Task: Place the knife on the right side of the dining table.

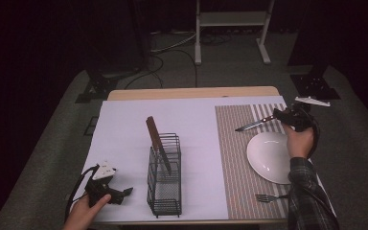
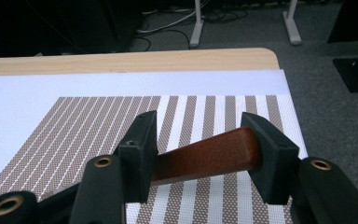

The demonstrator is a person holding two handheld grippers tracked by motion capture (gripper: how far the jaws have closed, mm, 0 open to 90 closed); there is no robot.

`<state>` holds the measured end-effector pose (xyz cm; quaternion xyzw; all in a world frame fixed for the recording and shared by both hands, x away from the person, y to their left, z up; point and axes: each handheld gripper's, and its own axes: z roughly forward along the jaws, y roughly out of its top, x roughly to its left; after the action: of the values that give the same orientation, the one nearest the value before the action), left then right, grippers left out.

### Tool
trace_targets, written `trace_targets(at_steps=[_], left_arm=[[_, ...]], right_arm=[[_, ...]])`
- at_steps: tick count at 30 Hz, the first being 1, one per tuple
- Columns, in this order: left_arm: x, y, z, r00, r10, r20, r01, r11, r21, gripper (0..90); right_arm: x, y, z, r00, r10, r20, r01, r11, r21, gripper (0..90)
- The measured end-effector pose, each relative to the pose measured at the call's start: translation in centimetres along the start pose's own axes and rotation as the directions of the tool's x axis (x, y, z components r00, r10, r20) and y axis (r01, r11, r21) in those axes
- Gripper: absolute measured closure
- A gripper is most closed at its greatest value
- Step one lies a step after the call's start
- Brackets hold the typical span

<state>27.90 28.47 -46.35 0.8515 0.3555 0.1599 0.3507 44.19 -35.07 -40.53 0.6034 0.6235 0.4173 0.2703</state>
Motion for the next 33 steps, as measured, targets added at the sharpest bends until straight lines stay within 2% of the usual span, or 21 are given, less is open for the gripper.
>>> trace_targets(at_steps=[17,33], left_arm=[[0.0,0.0,0.0,1.0000,0.000,0.000,0.000,1.0000,0.000,0.0],[0.0,0.0,0.0,1.0000,0.000,0.000,0.000,1.0000,0.000,0.0]], right_arm=[[-1.6,-1.5,1.3,0.9981,0.054,0.031,-0.057,0.994,0.093,40.5],[-2.7,-2.7,2.2,0.9948,0.093,0.042,-0.098,0.987,0.127,40.8]])
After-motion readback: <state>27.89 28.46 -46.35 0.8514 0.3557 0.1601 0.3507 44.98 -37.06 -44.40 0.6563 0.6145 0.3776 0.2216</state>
